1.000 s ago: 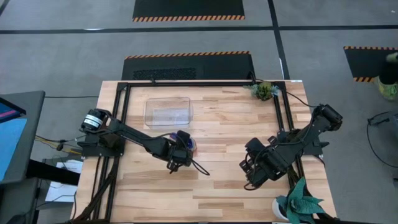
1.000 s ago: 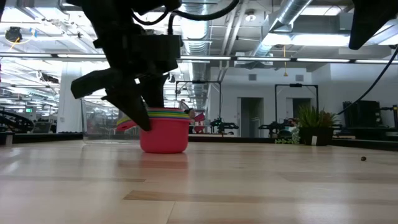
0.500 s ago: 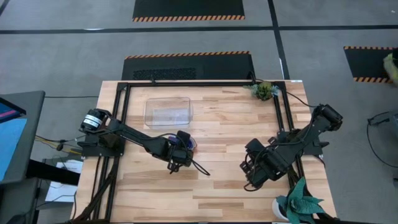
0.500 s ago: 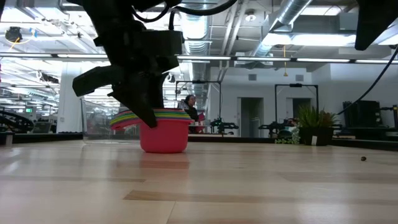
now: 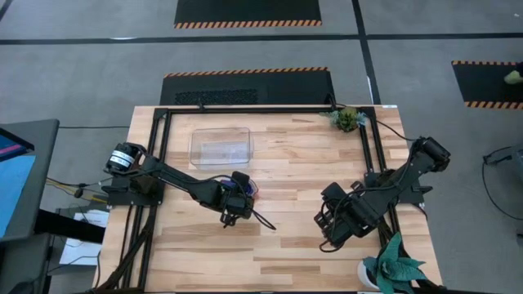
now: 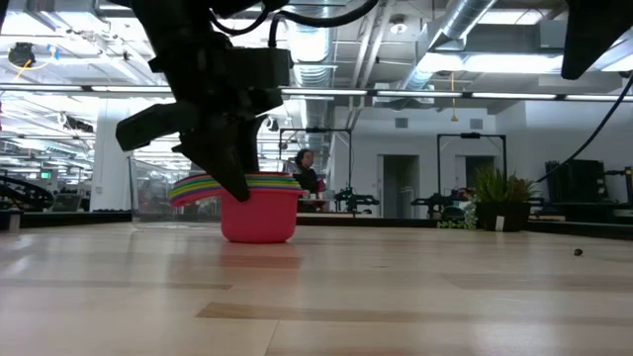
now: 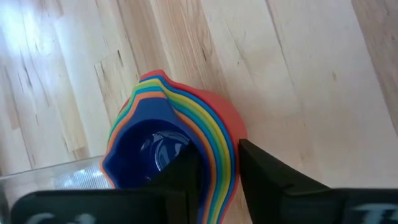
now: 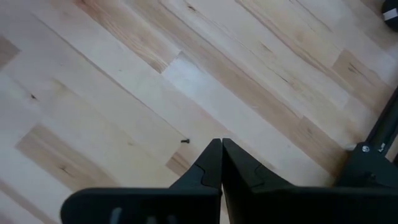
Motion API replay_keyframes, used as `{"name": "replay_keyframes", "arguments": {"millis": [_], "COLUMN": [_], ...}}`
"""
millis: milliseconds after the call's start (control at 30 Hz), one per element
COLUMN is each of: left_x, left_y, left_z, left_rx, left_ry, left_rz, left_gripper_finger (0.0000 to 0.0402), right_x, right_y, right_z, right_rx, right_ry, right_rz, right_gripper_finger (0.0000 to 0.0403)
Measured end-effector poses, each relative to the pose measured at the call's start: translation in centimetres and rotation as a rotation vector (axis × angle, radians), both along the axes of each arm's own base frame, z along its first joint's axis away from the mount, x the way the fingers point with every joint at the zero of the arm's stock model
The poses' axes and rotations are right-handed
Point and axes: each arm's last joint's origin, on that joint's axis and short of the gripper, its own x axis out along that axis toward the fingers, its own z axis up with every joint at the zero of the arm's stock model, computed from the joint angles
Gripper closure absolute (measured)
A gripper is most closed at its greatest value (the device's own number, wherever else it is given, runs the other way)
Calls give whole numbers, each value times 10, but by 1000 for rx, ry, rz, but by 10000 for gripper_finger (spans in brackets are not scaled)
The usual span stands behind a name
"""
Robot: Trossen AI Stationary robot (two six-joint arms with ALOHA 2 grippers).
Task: Nest measuring cups in basket
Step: Put the stacked measuring cups into the transparent bin
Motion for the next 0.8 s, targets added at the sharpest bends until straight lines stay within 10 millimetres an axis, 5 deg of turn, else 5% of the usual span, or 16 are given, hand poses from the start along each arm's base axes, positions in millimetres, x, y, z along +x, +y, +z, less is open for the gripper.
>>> {"name": "replay_keyframes", "arguments": {"millis": [800], "left_x": [9], "left_y": [-3], "left_z": [28], "left_rx": [44], "left_ry": [39], "left_rz": [4], "left_gripper_finger": [340], "right_x": [-9], "right_y": [18], "right_z": [0], "right_rx": [36], "right_ry": [-47], "right_rz": [44], "right_gripper_finger": [382]}}
